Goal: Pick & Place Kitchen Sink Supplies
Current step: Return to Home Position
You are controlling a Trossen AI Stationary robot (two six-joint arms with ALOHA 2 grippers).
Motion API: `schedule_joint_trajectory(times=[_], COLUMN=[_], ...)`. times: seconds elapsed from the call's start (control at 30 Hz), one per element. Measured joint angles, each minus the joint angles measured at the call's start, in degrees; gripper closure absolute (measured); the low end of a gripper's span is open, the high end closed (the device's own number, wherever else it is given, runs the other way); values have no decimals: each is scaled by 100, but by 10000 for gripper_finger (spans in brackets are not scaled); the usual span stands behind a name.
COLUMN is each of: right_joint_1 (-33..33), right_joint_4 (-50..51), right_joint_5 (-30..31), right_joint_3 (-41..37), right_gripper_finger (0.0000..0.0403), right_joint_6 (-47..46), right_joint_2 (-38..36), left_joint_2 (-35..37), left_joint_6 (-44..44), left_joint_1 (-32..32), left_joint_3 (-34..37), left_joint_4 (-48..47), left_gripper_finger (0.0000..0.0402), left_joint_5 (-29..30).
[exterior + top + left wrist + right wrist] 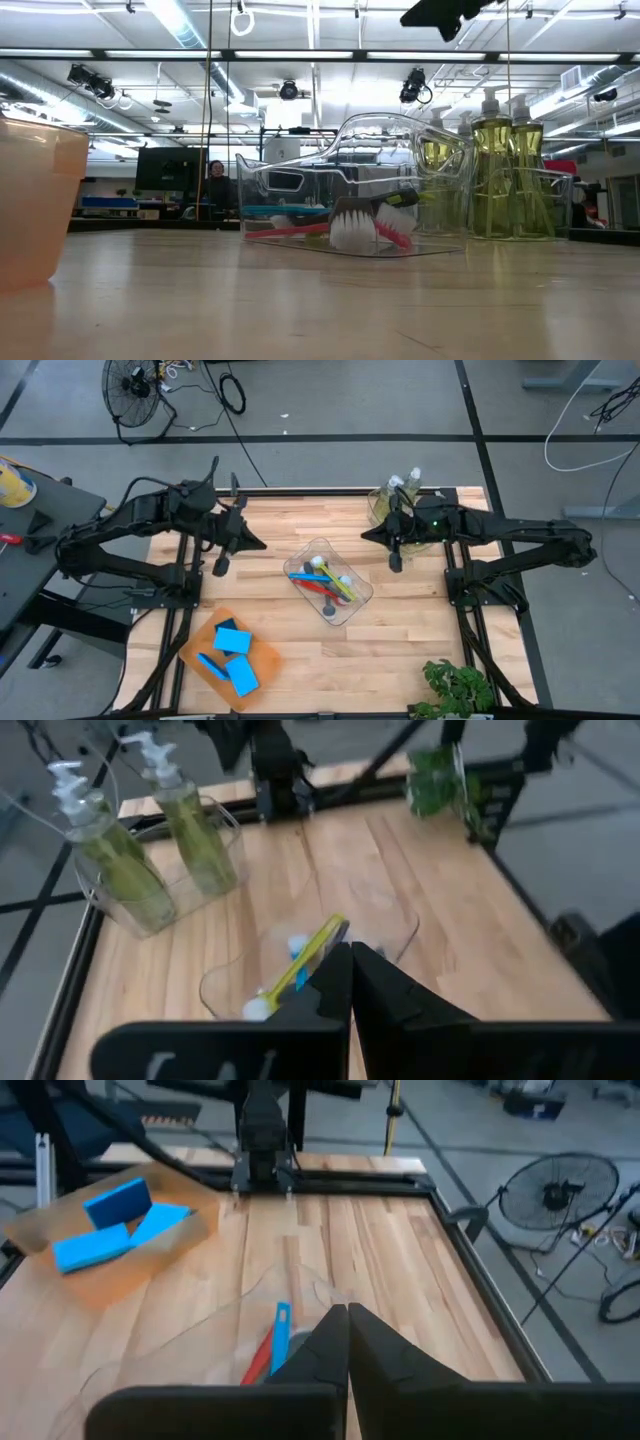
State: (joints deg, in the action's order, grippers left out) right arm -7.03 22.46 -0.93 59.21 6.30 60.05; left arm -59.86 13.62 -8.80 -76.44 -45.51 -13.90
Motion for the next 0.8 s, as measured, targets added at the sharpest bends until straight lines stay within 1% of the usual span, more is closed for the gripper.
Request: schedule_joint_trajectory(times=[0.17,0.27,0.4,0.5,0.53,0.6,0.7,0.8], right_joint_1=[0,0,0,0,0,0,0,0], right_joint_4=[-1373,-1952,-2274,-2265,-2270,-2248,-2247,-2254], right_joint_5=[-9,-2,-2,-2,-2,0,0,0], right_joint_3=[-743,-1076,-1322,-1468,-1509,-1570,-1640,-1714], right_gripper_finger=[395,395,395,395,395,395,395,395], right_joint_6=[-132,-145,-338,-493,-532,-570,-533,-525], right_joint_2=[0,0,-9,-82,-122,-227,-411,-616], left_joint_2=[-1,-1,-8,-14,-10,33,177,341], left_joint_6=[-386,-506,-559,-560,-561,-645,-929,-1212], left_joint_1=[-80,-65,-63,-65,-67,-67,-67,-67], left_joint_3=[0,0,0,4,67,438,1248,2009], left_joint_4=[459,878,1172,1227,1393,2131,3081,3743], left_gripper_finger=[397,397,397,398,398,396,398,399], left_joint_5=[2,238,635,679,676,655,701,751])
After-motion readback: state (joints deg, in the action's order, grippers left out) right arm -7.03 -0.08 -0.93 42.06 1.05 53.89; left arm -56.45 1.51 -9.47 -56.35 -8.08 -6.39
